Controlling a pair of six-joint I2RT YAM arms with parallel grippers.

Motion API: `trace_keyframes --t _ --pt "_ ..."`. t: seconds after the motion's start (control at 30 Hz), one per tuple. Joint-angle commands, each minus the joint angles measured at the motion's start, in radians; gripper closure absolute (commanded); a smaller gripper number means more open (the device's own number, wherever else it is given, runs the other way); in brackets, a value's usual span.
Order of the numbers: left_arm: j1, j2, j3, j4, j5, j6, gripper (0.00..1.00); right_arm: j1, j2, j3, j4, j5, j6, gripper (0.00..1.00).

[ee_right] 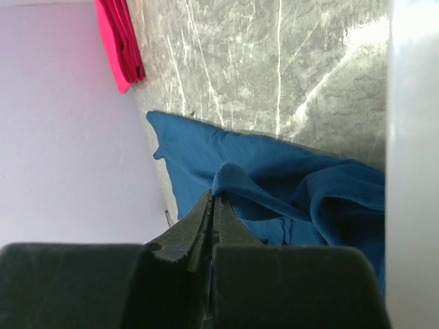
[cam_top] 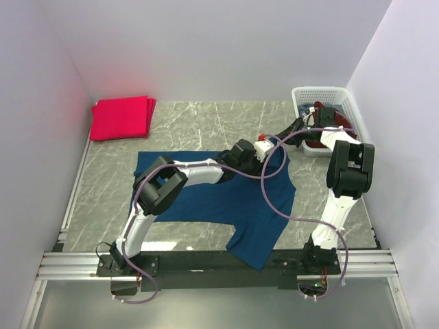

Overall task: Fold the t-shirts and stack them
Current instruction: Fold the tshirt

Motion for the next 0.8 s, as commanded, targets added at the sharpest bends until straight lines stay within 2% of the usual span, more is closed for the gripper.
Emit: trace_keyframes --t 0.0,0.2,0.47,0.57,0.7,0.77 --pt "-0.008 0.028 0.045 0.045 -0.037 0.038 0.48 0.002 0.048 -0.025 -0.061 0.031 -0.002 1.00" --pt "0.002 0.084 0.093 0.062 -0.065 0.048 0.48 0.002 0.037 -0.049 -0.054 0.015 -0.003 1.00" --pt "0.040 0.073 0.102 0.074 0.013 -0.041 0.53 0.000 0.034 -0.060 -0.062 0.006 -0.014 1.00" --pt "0.055 0.062 0.099 0.082 0.024 -0.064 0.60 0.004 0.033 -0.063 -0.061 0.004 -0.014 1.00" --pt "0.057 0.085 0.145 0.030 -0.022 -0.046 0.76 0.004 0.031 -0.074 -0.054 -0.003 -0.012 1.00" --pt "0.063 0.096 0.159 0.020 -0.019 -0.049 0.80 0.004 0.029 -0.077 -0.054 -0.005 -0.014 1.00"
